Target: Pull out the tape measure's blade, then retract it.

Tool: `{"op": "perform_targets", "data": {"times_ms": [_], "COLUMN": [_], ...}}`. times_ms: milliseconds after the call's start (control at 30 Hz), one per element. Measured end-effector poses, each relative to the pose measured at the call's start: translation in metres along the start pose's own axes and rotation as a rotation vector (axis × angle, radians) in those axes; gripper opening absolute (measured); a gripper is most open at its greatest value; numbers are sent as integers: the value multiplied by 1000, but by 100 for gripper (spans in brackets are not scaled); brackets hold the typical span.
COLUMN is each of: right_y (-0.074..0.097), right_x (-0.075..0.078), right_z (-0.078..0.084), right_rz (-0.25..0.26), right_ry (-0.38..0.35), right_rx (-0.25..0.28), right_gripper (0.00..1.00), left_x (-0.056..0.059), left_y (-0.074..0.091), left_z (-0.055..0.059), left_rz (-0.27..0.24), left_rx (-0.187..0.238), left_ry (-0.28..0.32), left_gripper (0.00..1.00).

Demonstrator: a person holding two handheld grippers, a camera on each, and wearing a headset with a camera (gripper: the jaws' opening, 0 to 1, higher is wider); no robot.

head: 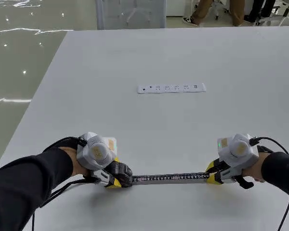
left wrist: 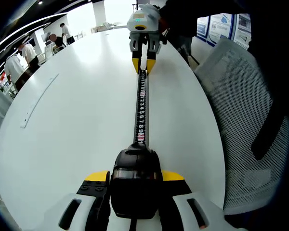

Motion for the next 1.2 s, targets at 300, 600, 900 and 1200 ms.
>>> {"op": "perform_targets", "data": {"times_ms": [300,600,900,1200], "right_y": [-1,13,38,64], "right_x": [0,4,-12,-37], "right_z": [-3,-31,-24,7], "right_rz": [30,213,301,379], "right_ry": [-7,-21,-132,-229], "right_rx": [-12,149,310,370], "right_gripper": [14,38,59,72], "left_x": [-6,-26,-31,0], "left_y": [4,21,51,68], "left_z": [2,7,20,58], "left_rz": [-44,-195,-348,-348], "left_rx": [45,157,322,315], "left_ry": [42,314,571,699], "left_gripper": [40,60,100,100]}}
Point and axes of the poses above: the centre of the closed fingertips' face, and the gripper's own axes: y roughly backward along the fingers, x roughly to its right, z roughly out of its underside, the point moved 2 cm from there along y, roughly backward along the fingers, and after that the axes turned 9 degrees about -z, right-handed, at the moved point
